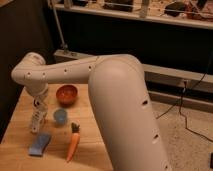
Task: Stand the bottle upright
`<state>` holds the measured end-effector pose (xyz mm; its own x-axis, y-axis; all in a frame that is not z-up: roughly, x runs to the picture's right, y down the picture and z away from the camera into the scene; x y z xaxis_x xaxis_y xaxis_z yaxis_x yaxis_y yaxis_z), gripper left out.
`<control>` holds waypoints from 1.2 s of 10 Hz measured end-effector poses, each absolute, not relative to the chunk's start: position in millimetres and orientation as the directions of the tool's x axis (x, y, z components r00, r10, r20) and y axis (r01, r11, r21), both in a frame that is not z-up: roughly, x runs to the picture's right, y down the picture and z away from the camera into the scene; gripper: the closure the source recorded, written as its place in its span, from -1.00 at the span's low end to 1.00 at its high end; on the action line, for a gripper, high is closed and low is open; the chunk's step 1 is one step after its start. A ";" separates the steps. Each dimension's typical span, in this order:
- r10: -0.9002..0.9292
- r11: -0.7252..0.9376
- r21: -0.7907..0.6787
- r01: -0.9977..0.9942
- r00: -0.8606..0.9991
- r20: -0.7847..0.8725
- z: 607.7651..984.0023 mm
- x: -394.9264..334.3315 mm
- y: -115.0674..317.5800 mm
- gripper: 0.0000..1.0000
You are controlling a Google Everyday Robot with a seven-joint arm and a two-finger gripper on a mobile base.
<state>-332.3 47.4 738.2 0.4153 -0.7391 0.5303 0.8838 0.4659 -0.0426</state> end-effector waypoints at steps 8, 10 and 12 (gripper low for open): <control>-0.779 0.444 -0.048 0.895 0.412 0.472 734.7 -321.6 27.1 1.00; -0.794 0.431 -0.050 0.901 0.405 0.452 732.5 -319.0 20.1 1.00; -0.810 0.415 -0.052 0.908 0.395 0.434 730.3 -317.7 14.9 1.00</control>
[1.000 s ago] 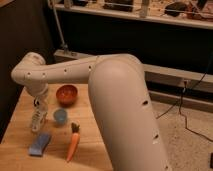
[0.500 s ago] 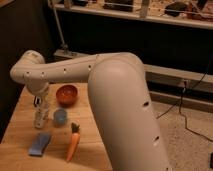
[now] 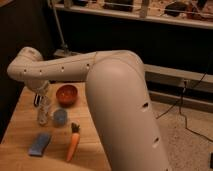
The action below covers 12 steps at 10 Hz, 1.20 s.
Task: Stand the bottle upright
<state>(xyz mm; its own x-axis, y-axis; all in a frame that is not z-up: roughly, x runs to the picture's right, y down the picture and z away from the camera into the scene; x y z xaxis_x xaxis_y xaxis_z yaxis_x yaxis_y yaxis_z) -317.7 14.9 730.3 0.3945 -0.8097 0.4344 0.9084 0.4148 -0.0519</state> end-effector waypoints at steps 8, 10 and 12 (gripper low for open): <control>-0.869 0.322 -0.078 0.943 0.328 0.372 727.4 -324.6 12.7 1.00; -0.876 0.311 -0.077 0.947 0.317 0.364 726.7 -327.5 13.3 1.00; -0.879 0.304 -0.078 0.950 0.311 0.361 727.0 -328.2 14.8 1.00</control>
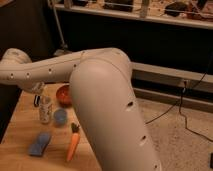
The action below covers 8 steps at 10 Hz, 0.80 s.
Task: Stand the bottle upright
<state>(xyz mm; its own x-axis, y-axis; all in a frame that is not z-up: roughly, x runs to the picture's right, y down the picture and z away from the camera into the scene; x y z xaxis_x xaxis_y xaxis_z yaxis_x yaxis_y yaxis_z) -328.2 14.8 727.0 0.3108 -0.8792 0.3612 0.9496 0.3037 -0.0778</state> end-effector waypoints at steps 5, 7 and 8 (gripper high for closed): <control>-0.882 0.305 -0.090 0.948 0.317 0.348 729.9 -321.9 13.8 1.00; -0.886 0.302 -0.096 0.948 0.316 0.340 730.3 -319.6 11.6 1.00; -0.889 0.295 -0.099 0.950 0.311 0.337 730.2 -319.2 11.7 1.00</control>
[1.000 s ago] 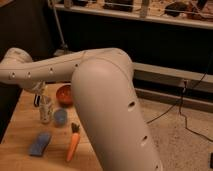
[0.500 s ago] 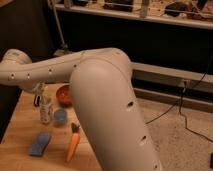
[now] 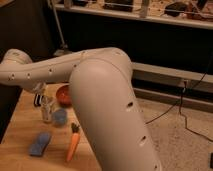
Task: Stand the bottle upright
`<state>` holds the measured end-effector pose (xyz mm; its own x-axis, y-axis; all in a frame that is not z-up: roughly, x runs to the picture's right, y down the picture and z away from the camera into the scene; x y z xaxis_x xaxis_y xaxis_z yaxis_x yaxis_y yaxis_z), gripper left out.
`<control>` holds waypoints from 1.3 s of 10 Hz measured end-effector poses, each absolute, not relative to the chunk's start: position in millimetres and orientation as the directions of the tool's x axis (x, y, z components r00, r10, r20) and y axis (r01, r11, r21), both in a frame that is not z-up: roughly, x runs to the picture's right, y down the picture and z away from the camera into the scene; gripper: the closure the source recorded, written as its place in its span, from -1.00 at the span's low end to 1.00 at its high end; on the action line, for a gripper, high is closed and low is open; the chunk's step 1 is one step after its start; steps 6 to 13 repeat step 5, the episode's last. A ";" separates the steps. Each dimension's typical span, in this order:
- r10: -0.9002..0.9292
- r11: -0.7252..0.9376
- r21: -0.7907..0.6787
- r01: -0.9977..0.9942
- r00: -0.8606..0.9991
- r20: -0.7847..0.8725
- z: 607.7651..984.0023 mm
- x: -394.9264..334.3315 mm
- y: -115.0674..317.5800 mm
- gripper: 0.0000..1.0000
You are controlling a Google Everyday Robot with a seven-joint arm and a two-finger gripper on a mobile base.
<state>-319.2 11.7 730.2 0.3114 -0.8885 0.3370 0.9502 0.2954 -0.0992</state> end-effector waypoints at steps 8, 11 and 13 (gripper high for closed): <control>-0.904 0.254 -0.111 0.961 0.277 0.327 731.0 -321.3 14.6 1.00; -0.904 0.254 -0.111 0.961 0.277 0.327 731.0 -321.3 14.6 1.00; -0.904 0.254 -0.111 0.961 0.277 0.327 731.0 -321.3 14.6 1.00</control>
